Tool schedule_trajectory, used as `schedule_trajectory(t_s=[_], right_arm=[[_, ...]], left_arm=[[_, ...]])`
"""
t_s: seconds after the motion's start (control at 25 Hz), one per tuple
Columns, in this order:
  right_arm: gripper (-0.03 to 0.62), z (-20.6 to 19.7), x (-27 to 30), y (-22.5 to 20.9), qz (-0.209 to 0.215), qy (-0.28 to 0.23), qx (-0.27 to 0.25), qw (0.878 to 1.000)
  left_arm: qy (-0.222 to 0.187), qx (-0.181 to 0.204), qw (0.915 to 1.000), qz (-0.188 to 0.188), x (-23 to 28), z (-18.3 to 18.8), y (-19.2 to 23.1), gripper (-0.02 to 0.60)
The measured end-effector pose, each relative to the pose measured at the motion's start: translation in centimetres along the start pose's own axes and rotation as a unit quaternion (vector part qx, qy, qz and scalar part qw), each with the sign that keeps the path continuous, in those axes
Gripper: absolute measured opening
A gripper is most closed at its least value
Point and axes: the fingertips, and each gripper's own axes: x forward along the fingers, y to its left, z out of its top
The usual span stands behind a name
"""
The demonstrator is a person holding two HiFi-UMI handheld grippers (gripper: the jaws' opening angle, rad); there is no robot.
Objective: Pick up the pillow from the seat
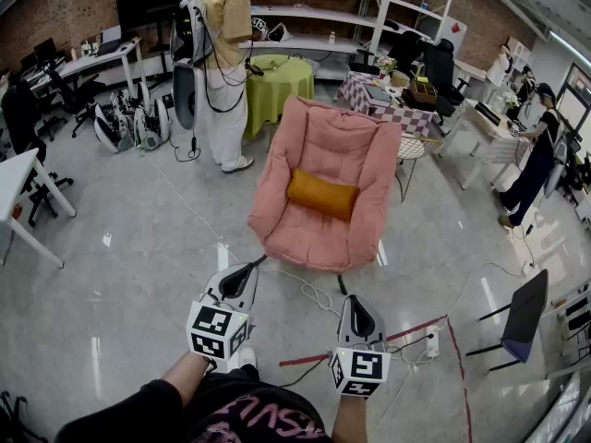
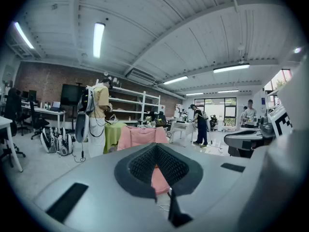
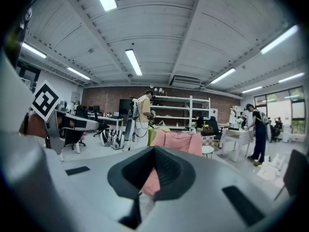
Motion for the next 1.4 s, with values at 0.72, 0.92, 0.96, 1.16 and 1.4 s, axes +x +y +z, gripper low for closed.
schedule_trajectory(t_s=[0.72, 0.92, 0.96, 1.16, 1.4], right_arm=[[0.02, -0.5, 5.1, -1.4, -0.017, 0.014, 0.008, 1.0], [0.02, 0.2, 7.1, -1.1, -0.027, 0.012, -0.005, 1.0], [0.02, 0.3, 7.6, -0.8, -0.028, 0.013, -0.006, 1.0], [0.02, 0.7, 9.6, 0.3, -0.041, 0.02, -0.003, 0.999], [0.02, 0.5, 10.9, 1.6, -0.054, 0.025, -0.004, 0.998]], left_arm=[[0.014, -0.005, 0.9998, -0.014, 5.4, -0.5, 2.5, 0.008], [0.016, -0.007, 0.9996, -0.021, 7.0, -0.4, 4.2, 0.009], [0.016, -0.009, 0.9996, -0.021, 7.3, -0.4, 4.7, 0.009], [0.018, 0.012, 0.9993, -0.03, 8.5, 0.1, 7.0, 0.009], [0.023, 0.008, 0.9985, -0.048, 9.6, 0.0, 8.6, 0.009]])
